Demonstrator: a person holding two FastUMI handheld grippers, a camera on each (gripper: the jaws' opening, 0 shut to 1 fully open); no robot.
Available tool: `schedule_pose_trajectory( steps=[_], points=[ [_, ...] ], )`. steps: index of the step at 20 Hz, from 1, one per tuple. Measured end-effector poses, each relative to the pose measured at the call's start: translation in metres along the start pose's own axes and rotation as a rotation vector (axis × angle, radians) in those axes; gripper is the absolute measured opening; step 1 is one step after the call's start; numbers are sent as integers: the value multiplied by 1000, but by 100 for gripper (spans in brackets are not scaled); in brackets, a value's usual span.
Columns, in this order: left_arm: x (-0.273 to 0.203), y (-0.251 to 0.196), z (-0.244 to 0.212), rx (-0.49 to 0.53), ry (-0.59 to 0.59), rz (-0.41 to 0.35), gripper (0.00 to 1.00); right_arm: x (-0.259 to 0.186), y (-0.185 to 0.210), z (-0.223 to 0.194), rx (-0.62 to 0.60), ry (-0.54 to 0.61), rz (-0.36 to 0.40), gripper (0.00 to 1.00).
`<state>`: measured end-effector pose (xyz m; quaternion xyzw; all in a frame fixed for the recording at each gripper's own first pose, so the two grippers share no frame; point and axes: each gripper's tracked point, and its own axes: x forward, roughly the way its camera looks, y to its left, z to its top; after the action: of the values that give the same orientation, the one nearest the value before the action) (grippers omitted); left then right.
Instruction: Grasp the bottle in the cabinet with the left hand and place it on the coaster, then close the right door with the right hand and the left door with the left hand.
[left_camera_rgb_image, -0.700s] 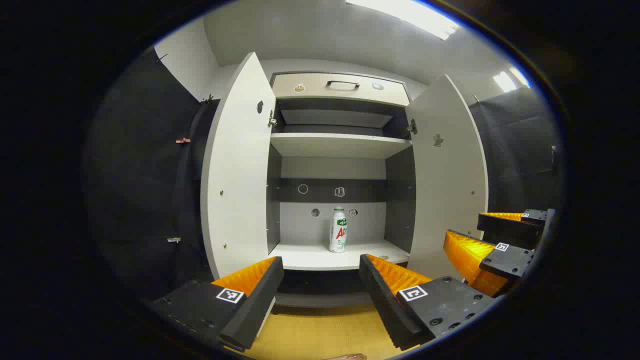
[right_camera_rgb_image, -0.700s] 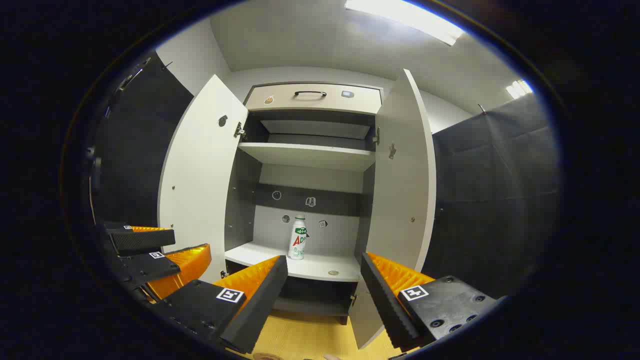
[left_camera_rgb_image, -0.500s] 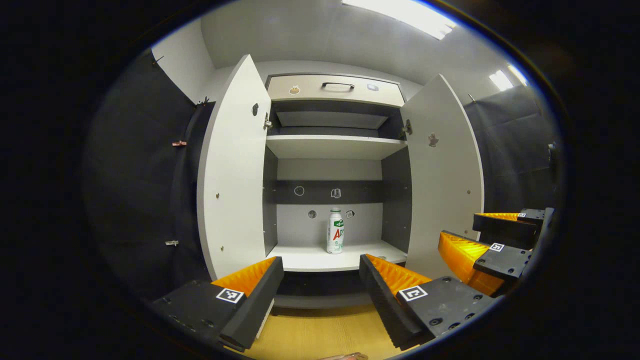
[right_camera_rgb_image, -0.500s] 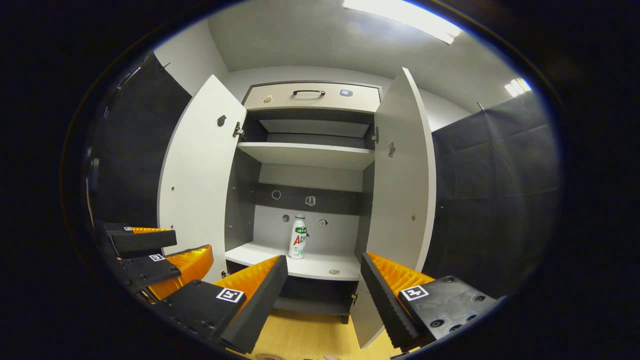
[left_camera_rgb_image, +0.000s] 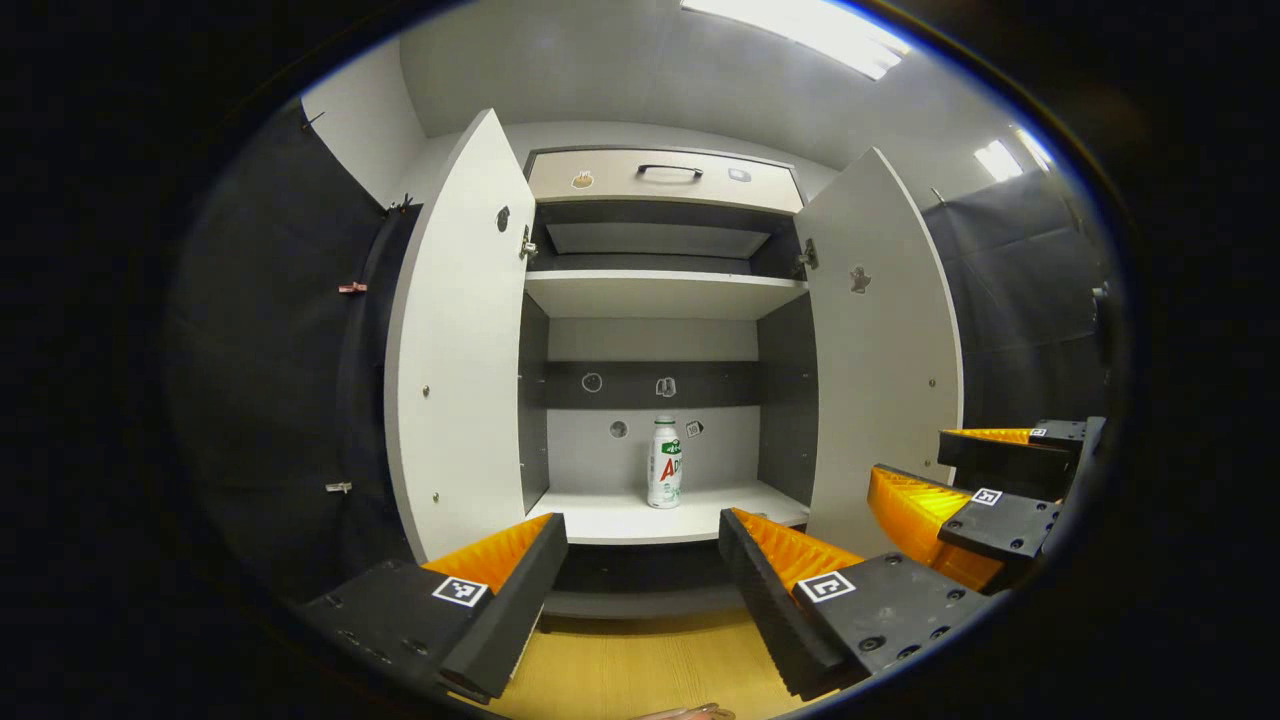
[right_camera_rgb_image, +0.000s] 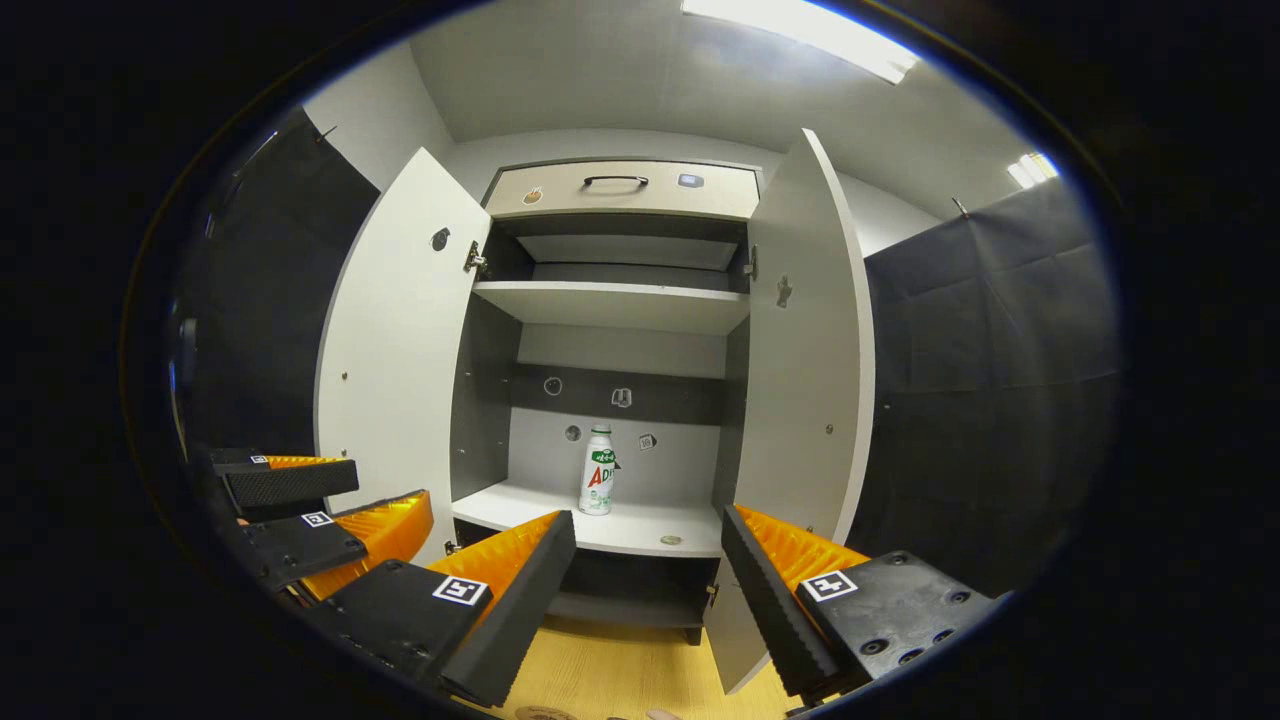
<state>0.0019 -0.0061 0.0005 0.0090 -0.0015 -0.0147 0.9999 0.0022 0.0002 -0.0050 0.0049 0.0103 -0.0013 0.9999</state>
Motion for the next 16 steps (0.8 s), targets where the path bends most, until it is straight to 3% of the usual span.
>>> schedule_pose_trajectory(
  steps=[8,16],
  points=[
    [7,7,-6,-1,16,-36,96,1,-1,-1,1,3,-47,98],
    [53,14,1,23,-8,-66,96,16,2,-2,-47,-4,-60,97]
  ],
)
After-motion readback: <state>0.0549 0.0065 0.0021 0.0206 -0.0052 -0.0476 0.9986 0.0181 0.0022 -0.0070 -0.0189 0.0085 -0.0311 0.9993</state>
